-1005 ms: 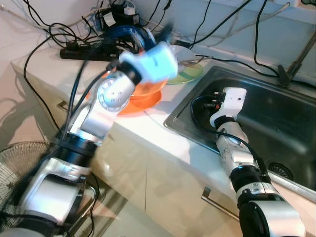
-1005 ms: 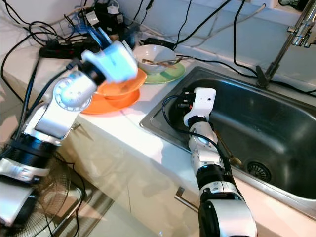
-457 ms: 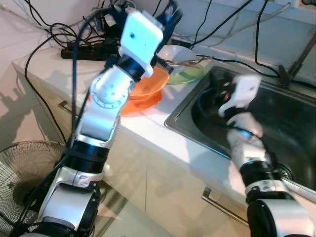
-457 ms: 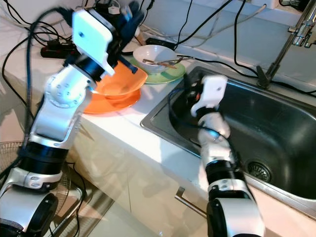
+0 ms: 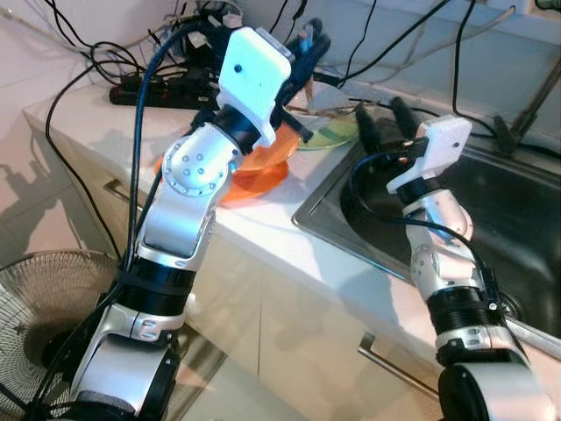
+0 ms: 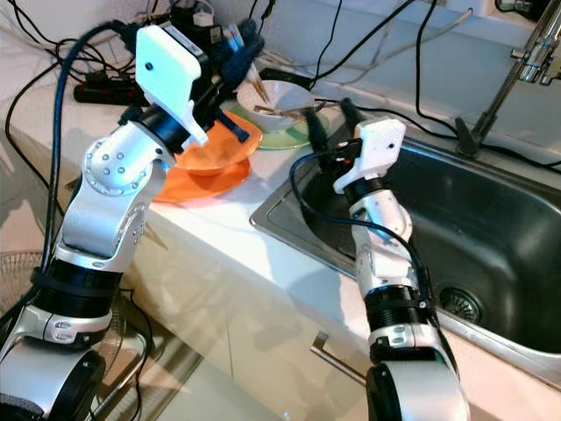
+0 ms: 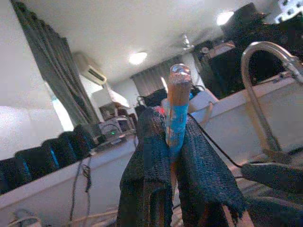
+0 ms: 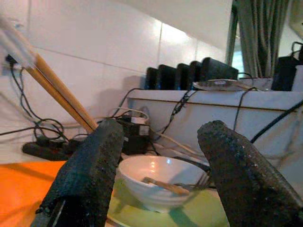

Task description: Kitchen organization

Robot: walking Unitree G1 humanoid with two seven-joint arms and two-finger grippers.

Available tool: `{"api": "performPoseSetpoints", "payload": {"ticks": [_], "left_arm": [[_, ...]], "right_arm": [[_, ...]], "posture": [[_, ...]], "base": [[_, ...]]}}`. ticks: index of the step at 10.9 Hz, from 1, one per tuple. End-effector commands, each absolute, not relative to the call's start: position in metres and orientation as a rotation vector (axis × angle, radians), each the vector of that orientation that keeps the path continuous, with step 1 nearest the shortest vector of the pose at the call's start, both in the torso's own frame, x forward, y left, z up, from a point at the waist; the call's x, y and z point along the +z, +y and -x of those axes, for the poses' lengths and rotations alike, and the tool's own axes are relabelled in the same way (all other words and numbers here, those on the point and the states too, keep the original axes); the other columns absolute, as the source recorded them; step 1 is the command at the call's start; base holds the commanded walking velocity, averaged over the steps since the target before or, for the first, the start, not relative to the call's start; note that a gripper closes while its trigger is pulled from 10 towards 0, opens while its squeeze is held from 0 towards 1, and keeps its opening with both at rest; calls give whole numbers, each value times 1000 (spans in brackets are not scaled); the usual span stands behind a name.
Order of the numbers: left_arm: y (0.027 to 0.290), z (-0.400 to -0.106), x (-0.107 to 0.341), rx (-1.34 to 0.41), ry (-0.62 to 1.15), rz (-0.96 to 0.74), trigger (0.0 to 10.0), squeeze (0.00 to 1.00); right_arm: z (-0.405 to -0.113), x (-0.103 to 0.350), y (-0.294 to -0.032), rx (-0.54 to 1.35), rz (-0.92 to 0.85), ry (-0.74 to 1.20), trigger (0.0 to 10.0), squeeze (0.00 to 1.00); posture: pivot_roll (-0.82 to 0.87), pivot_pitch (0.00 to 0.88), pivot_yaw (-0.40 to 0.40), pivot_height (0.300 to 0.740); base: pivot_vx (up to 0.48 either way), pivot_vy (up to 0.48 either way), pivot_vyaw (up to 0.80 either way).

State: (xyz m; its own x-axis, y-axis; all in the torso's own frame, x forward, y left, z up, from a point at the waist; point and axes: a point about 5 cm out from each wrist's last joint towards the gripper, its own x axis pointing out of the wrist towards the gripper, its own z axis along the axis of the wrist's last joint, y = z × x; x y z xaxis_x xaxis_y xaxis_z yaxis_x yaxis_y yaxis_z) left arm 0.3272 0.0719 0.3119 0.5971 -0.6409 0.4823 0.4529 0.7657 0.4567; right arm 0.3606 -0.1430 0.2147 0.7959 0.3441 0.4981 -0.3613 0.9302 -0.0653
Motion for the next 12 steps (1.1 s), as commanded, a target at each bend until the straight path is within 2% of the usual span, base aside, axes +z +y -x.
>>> {"api": "performPoseSetpoints", "payload": {"ticks": [1, 12], "left_arm": [[67, -326, 307, -682, -651, -300, 10000, 0], [42, -312, 292, -883, -573, -216, 10000, 0]], "right_arm": [[-358, 216, -142, 400, -46, -534, 10000, 0], [-352, 214, -127, 488, -79, -511, 10000, 0]], "posture": [[205, 2, -21, 740], [204, 9, -17, 740]], "base": [[0, 0, 0], [0, 0, 0]]}}
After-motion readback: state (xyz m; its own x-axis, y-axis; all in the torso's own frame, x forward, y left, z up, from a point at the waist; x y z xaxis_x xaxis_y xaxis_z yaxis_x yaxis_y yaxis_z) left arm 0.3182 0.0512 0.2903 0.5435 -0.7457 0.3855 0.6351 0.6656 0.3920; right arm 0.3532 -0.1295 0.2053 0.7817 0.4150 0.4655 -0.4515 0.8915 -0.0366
